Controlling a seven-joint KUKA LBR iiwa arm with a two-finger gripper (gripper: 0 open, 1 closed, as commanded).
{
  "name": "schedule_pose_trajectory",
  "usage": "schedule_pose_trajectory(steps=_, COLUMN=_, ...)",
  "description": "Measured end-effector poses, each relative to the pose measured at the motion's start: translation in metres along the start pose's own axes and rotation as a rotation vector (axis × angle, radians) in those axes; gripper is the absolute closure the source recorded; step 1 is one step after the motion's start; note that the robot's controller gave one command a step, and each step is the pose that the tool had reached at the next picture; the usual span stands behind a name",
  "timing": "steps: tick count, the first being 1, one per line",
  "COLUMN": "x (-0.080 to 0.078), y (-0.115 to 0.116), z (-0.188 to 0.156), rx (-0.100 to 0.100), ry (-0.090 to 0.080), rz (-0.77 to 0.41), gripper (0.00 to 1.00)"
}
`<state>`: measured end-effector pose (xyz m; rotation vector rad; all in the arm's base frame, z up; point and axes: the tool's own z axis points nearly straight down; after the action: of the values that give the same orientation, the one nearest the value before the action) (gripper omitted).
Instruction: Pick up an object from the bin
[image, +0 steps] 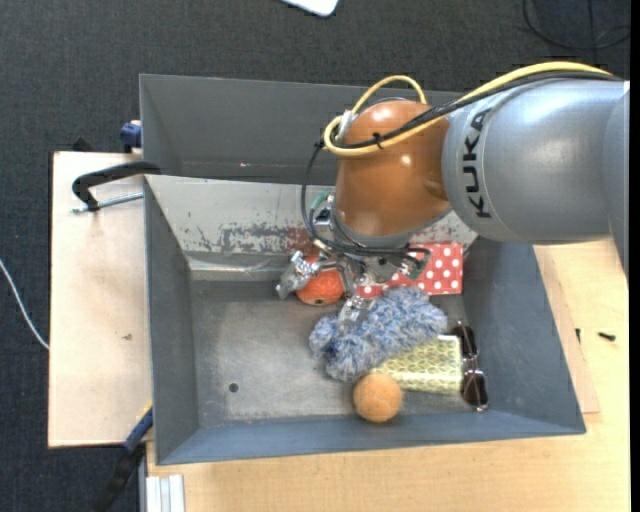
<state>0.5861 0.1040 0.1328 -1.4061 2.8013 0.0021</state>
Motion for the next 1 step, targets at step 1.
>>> schedule_pose_trajectory(steps=1, x=0.0235, y=-0.0194, z=0.0507, rx=0.003, ry=0.002, rz=-0.271, gripper=1.00)
